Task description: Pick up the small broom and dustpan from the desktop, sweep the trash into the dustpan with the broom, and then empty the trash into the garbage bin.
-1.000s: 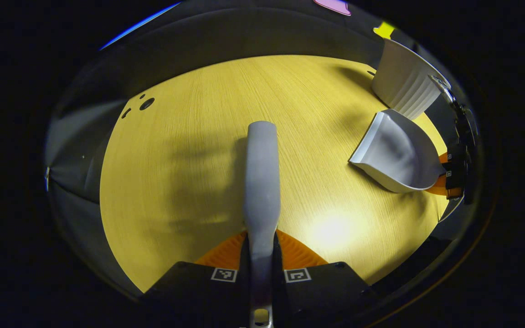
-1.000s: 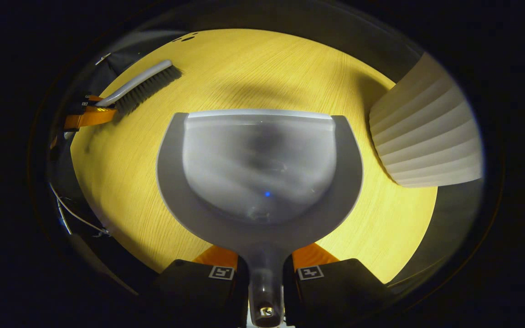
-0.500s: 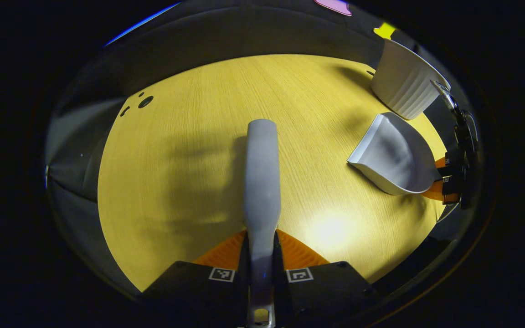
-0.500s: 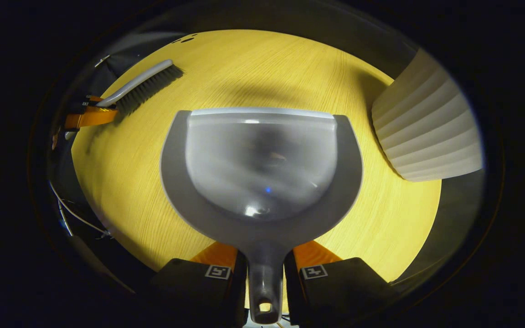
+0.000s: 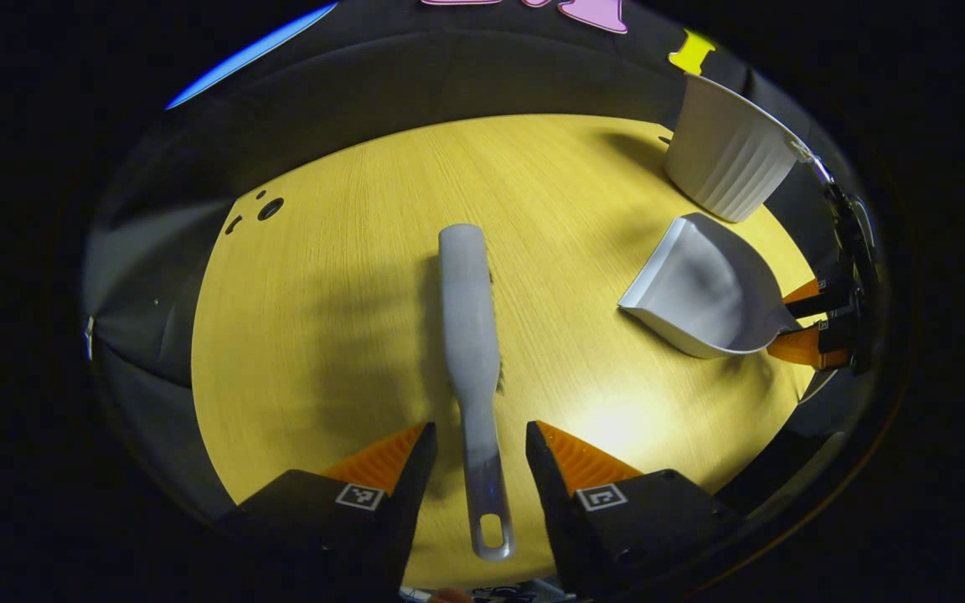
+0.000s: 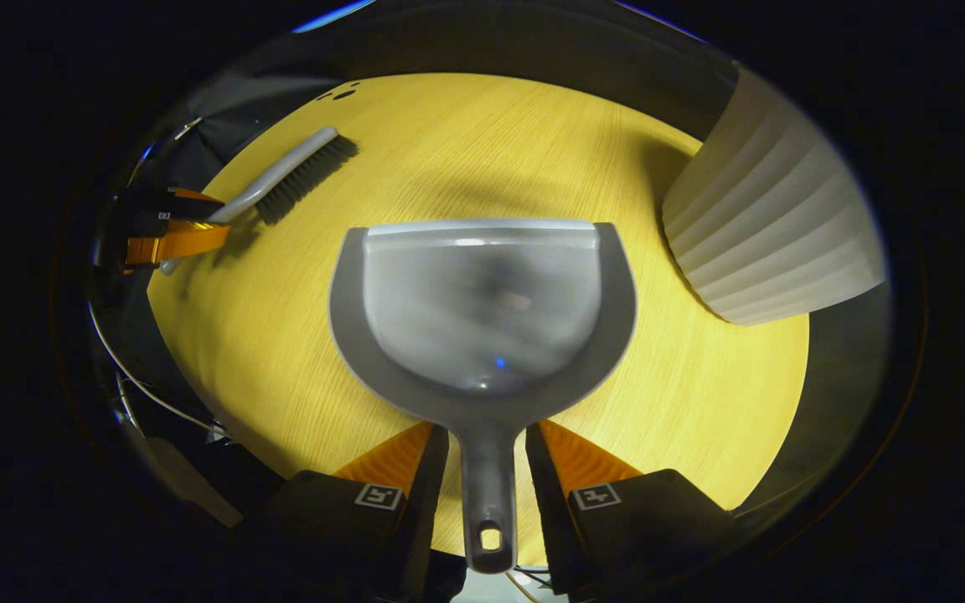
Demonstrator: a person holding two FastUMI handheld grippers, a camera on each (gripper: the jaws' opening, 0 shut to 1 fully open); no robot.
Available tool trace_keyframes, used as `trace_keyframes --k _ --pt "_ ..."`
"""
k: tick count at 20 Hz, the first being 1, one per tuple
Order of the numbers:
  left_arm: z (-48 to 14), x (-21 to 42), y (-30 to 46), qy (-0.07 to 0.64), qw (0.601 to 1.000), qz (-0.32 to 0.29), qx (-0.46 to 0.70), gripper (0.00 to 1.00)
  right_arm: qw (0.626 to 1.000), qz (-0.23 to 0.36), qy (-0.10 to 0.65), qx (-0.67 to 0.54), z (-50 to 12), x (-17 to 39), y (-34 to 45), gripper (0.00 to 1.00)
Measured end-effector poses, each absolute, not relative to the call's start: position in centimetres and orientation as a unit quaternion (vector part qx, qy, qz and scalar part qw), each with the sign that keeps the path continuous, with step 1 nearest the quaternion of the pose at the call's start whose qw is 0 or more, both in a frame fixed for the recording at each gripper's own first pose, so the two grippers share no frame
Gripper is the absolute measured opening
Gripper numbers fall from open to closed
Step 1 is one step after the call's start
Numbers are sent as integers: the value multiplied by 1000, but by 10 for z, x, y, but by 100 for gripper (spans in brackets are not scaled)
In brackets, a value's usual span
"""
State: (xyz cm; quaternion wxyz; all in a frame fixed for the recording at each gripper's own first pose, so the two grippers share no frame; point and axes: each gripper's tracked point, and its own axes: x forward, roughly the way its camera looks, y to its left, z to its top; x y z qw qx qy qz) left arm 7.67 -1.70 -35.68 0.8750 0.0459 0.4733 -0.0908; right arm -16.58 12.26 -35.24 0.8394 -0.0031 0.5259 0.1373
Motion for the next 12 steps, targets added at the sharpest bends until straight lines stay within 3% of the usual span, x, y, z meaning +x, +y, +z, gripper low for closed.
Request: trace_keyframes --k 1,2,3,6,7,12 --pt "-351 77 -16 470 877 -92 44 73 843 137 521 0 -347 -166 120 63" --pt "-346 76 -16 466 879 -92 46 75 847 138 514 2 -339 -168 118 58" --pt "-340 76 -15 461 882 -91 49 81 851 137 506 6 -333 -168 117 60" --pt "-322 75 -16 449 887 -94 51 84 865 133 483 27 -304 -166 112 57" --pt "-317 74 -17 445 889 -96 51 84 869 132 476 35 -295 -165 111 67" --pt "-282 76 -25 401 910 -98 44 84 901 126 410 64 -242 -157 108 77"
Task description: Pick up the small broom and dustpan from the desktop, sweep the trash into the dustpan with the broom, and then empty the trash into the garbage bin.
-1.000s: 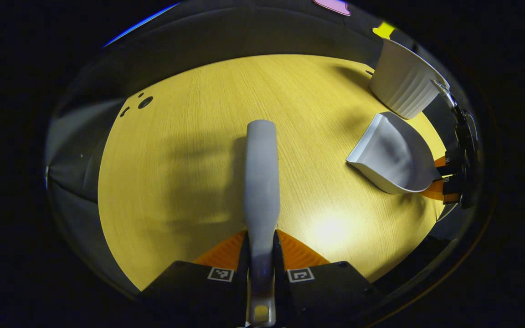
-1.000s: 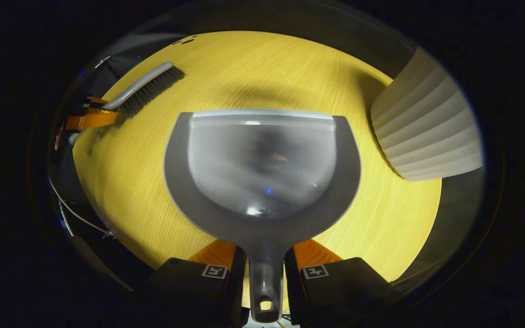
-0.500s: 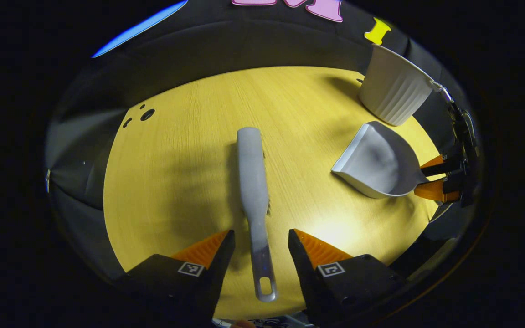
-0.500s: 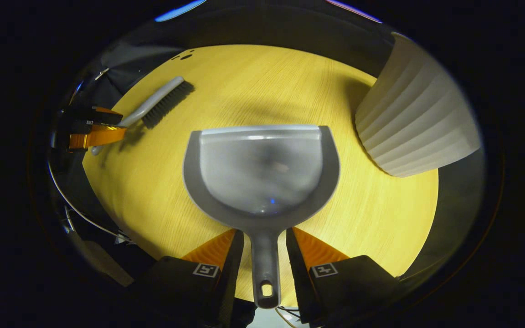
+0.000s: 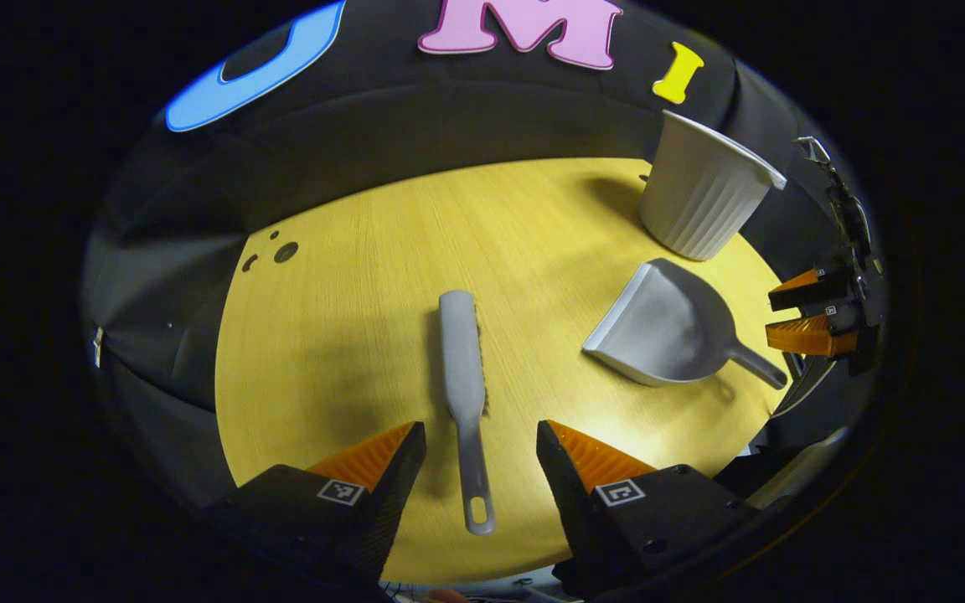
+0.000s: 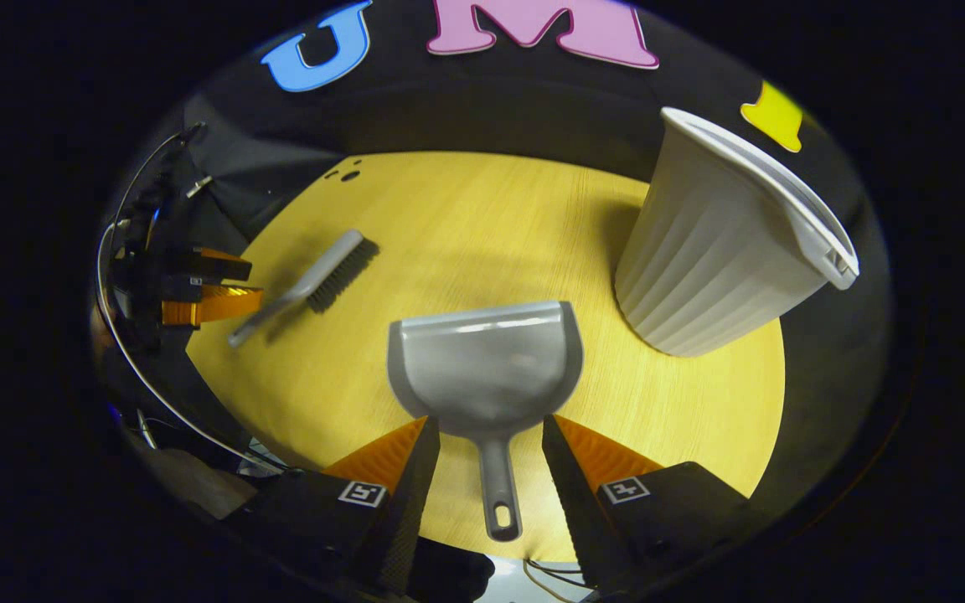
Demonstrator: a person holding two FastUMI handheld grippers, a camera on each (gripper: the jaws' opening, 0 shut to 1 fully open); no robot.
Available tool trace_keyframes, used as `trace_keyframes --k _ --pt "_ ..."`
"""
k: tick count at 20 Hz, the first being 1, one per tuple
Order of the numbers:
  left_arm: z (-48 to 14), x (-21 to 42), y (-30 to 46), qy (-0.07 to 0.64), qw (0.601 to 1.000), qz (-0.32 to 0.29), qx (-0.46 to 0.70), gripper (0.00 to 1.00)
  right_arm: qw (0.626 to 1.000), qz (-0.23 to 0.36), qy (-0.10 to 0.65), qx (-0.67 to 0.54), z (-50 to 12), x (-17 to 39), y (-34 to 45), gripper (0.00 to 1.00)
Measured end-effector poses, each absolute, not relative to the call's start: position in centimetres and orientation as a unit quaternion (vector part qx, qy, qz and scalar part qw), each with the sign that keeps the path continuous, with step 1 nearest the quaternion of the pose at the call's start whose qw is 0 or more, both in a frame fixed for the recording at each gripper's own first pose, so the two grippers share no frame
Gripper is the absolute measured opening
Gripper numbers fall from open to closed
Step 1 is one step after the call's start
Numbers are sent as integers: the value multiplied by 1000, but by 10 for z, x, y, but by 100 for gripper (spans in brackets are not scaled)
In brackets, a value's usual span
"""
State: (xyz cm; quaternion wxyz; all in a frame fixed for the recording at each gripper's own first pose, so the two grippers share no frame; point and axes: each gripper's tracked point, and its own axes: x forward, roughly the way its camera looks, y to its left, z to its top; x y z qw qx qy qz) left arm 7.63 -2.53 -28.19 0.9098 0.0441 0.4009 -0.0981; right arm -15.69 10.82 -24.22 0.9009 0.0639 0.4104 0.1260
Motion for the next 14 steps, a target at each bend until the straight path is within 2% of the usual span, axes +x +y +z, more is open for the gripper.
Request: trace_keyframes --k 5,10,11,13,14 --pt "-233 85 -33 297 951 -90 -4 84 941 101 316 69 -196 -144 104 79" --pt "-172 82 -47 170 978 -119 -4 87 963 88 246 63 -166 -141 102 83" --pt "-166 79 -46 154 981 -119 -1 88 967 85 233 62 -161 -141 102 89" --pt "-156 75 -48 133 985 -113 -2 89 973 82 204 63 -146 -142 106 90" --pt "-153 72 -51 131 985 -113 -7 93 976 82 191 61 -139 -143 107 90"
